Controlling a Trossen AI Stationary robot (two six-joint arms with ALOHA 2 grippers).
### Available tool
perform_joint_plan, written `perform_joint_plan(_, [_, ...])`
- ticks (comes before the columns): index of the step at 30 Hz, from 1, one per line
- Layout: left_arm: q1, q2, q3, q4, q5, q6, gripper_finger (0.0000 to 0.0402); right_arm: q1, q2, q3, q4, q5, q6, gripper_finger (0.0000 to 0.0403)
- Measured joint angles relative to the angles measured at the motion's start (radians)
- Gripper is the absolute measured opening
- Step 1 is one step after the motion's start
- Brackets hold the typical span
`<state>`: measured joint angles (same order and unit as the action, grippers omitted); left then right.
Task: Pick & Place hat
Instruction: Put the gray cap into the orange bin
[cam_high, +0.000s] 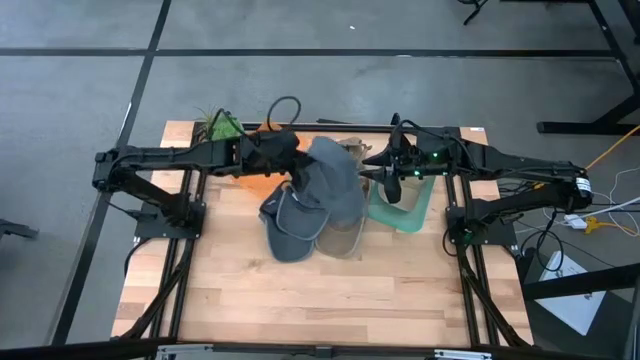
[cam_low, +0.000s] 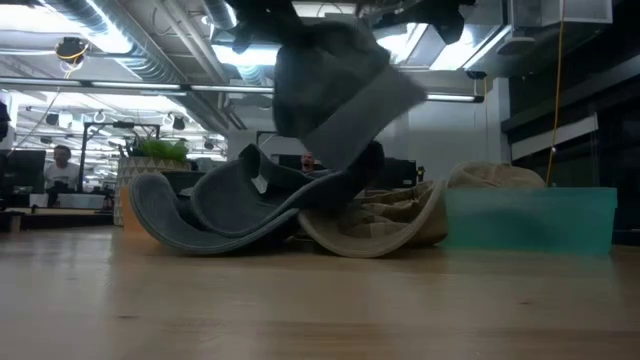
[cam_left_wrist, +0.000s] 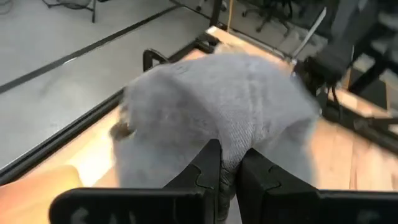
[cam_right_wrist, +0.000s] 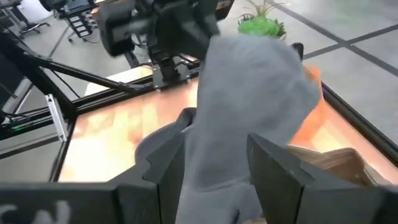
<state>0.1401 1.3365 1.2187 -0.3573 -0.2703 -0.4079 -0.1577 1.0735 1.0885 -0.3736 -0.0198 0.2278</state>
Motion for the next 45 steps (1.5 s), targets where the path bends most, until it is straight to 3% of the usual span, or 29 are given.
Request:
perform_joint_plan(14, [0.055, 0.0, 0.1, 0.017, -0.048, 0.013, 0.0024, -0.006, 0.135, 0.0, -0.023, 0.015, 0.005, 0.0169])
perform_joint_plan(21, [0.078, -0.005, 0.162, 0.014, -0.062, 0.073, 0.0024, -0.019, 0.137, 0.0, -0.069, 0.112, 0.042, 0.0169])
perform_joint_plan(29, [0.085, -0.019, 0.217, 0.008, -0.069, 0.119, 0.0024, -0.059, 0.137, 0.0, -0.053, 0.126, 0.079, 0.0169])
perform_joint_plan(39, [0.085, -0.019, 0.244, 0.009, -0.069, 0.141, 0.0024, -0.084, 0.15, 0.0, 0.052, -0.01, 0.076, 0.0169])
perform_joint_plan(45, [0.085, -0.019, 0.244, 0.017, -0.048, 0.141, 0.0024, -0.09, 0.17, 0.0, 0.127, -0.036, 0.063, 0.0169])
